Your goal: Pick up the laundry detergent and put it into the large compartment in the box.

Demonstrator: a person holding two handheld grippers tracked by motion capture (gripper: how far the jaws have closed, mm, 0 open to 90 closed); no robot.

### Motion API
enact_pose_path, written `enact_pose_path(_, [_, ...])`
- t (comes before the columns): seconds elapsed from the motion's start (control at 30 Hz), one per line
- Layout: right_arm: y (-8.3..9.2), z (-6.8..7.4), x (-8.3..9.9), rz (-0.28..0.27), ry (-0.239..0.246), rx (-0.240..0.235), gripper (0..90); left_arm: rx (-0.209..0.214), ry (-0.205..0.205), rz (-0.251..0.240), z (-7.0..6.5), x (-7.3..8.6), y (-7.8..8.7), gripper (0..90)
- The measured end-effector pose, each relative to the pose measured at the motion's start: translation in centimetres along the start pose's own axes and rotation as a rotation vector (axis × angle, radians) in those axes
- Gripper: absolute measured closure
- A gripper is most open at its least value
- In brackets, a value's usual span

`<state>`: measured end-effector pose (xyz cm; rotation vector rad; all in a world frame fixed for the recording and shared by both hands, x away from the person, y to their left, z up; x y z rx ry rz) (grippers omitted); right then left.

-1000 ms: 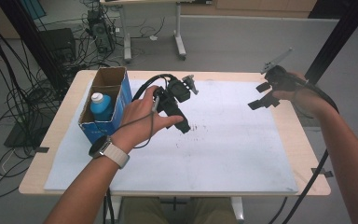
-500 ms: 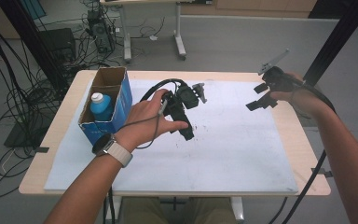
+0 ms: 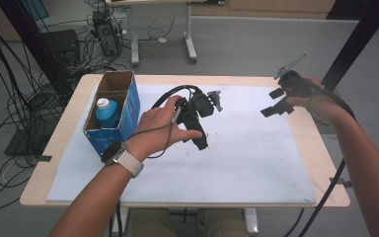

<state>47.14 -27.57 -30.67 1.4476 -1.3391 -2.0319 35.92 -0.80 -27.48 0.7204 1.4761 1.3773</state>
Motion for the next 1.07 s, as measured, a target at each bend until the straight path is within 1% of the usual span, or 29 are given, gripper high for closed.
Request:
enact_pose_path(0.2, [-0.2, -0.1, -0.03, 0.004, 0.001, -0.002, 7.2, -0.004, 0.008, 0.002, 0.33, 0.1, -0.01, 8.1])
enact_pose_path(0.43, [-0.4, 0.12, 0.04, 0.007, -0.004, -0.004, 7.0, -0.006, 0.004, -0.001, 0.05, 0.1, -0.05, 8.1])
enact_pose_path(0.53, [-0.42, 0.15, 0.06, 0.004, -0.003, -0.004, 7.0, -0.008, 0.01, -0.003, 0.04, 0.1, -0.11, 8.1])
enact_pose_path(0.7, [-0.51, 0.12, 0.18, 0.004, -0.005, -0.006, 7.0, -0.011, 0.009, 0.005, 0.18, 0.11, -0.25, 8.1])
enact_pose_path(1.07, [-0.61, 0.12, 0.58, 0.004, -0.006, -0.008, 7.0, -0.008, 0.019, 0.002, 0.29, 0.26, -0.31, 8.2])
Point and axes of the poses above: each handheld gripper's, and its own axes: y roughly backward along the jaws, x roughly out of its underside, z roughly to its left, the point moved 5 cm from there along -y, roughly forward along the jaws, and after that the axes turned 1 degree about -x, right-handed, at the moved point
